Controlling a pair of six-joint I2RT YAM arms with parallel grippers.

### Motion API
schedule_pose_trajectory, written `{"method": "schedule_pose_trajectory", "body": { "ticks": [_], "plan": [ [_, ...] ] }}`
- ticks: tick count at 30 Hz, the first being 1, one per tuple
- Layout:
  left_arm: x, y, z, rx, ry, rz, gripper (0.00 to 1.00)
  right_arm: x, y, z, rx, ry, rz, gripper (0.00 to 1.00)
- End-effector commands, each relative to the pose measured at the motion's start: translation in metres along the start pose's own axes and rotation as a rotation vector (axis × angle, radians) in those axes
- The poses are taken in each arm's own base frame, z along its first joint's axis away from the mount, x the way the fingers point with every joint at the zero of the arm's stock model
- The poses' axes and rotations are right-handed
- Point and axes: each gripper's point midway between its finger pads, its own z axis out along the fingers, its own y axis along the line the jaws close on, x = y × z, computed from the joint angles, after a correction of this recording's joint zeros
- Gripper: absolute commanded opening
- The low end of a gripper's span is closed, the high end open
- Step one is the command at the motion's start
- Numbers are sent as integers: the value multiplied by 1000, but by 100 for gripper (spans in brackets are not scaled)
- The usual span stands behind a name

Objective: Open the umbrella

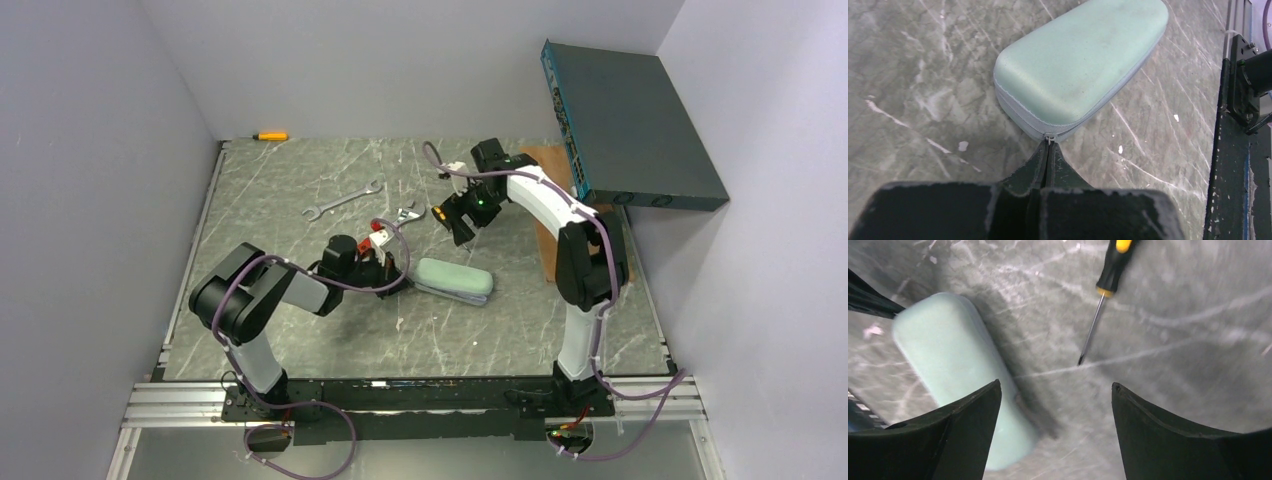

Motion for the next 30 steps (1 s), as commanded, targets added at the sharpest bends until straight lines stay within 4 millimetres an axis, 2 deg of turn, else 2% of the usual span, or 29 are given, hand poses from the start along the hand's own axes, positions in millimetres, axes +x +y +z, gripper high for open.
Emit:
{"method": "schedule_pose_trajectory", "body": {
  "ticks": [1,3,5,8,11,16,20,22,24,26,28,30],
  "plan": [
    [-9,-14,6,36,-40,30,0,15,32,-30,37,7,417,81],
    [-9,-16,8,37,-40,32,0,32,41,-28,38,57,512,82],
    [-9,-19,10,41,-39,48,0,48,39,-25,86,118,612,85],
    [-9,-22,12,46,-34,68,0,69,37,-32,124,143,658,99],
    [-8,-19,14,37,-30,65,0,86,52,-36,51,176,746,100],
    [-8,-16,16,23,-26,77,0,99,65,-33,-2,192,779,100],
    [-8,-17,16,23,-24,84,0,94,87,-24,-158,176,802,97],
    [-8,-18,16,30,-24,97,0,90,85,-18,-178,149,771,90],
    [-8,-18,15,31,-22,117,0,93,76,-10,-150,139,725,77],
    [-5,-16,11,16,-6,117,0,102,69,-1,-132,168,692,57],
    [-1,-13,7,6,-4,106,0,116,58,9,-80,216,671,41],
    [0,-9,2,0,-7,83,0,124,48,15,-52,223,634,16]
  ]
}}
